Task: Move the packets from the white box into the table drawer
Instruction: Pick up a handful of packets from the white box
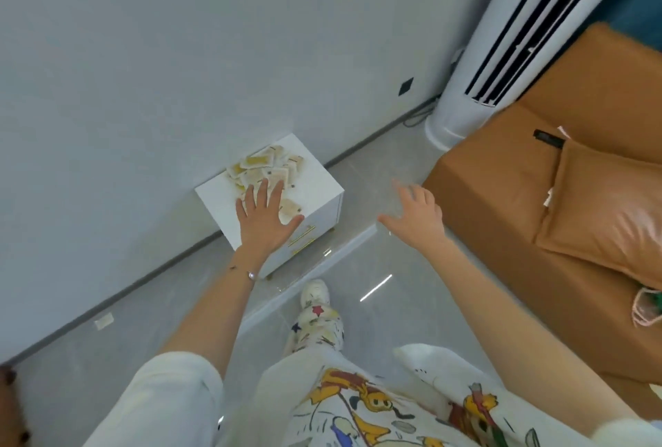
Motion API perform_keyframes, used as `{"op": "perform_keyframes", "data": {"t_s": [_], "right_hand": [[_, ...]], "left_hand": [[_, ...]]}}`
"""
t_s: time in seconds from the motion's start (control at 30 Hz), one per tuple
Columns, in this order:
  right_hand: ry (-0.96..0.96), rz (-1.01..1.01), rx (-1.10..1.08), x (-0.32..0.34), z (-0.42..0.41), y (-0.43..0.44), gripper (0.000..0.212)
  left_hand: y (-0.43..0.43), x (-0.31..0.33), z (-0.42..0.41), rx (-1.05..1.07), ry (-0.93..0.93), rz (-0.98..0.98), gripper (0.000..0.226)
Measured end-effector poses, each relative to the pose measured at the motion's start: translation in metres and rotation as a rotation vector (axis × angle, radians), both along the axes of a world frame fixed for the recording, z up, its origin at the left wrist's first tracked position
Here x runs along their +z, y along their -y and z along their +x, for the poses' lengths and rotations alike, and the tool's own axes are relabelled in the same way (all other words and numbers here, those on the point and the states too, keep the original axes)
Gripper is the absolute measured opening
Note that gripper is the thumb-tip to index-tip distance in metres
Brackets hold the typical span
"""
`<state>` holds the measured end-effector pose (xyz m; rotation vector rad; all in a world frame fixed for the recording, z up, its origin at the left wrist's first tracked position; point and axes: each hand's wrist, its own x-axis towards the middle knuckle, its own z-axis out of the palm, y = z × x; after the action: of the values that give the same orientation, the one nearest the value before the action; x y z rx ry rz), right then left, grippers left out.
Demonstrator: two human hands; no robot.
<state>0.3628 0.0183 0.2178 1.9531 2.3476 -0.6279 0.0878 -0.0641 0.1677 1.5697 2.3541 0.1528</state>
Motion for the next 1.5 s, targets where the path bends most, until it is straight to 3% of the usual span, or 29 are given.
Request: {"op": "perform_keyframes", "data": {"t_s": [0.6, 0.77, 0.97, 1.13, 1.3, 1.5], "right_hand": [[0.042, -0.148, 0.276, -0.058, -0.179, -0.219, 0.081], [0.042, -0.215, 0.347, -0.125, -0.225, -0.258, 0.079], [0.069, -0.397, 0.360, -0.273, -0.283, -0.304, 0.079], [0.004, -0.467, 0.337, -0.365, -0.304, -0.326, 0.078], [-0.005, -0.485, 0.324, -0.415, -0.314, -0.342, 0.099], [0.093, -0.323, 0.383, -0.426, -0.316, -0.334, 0.110]], "left_hand": [[-0.106, -0.060, -0.153, 0.453, 0.115, -0.156, 0.084], [-0.125, -0.114, -0.164, 0.550, 0.160, -0.217, 0.083], [-0.150, -0.243, -0.166, 0.760, 0.289, -0.266, 0.088], [-0.167, -0.325, -0.158, 1.074, 0.512, -0.214, 0.098], [-0.198, -0.355, -0.163, 1.371, 0.576, -0.071, 0.103], [-0.227, -0.370, -0.166, 1.624, 0.520, -0.023, 0.118]]}}
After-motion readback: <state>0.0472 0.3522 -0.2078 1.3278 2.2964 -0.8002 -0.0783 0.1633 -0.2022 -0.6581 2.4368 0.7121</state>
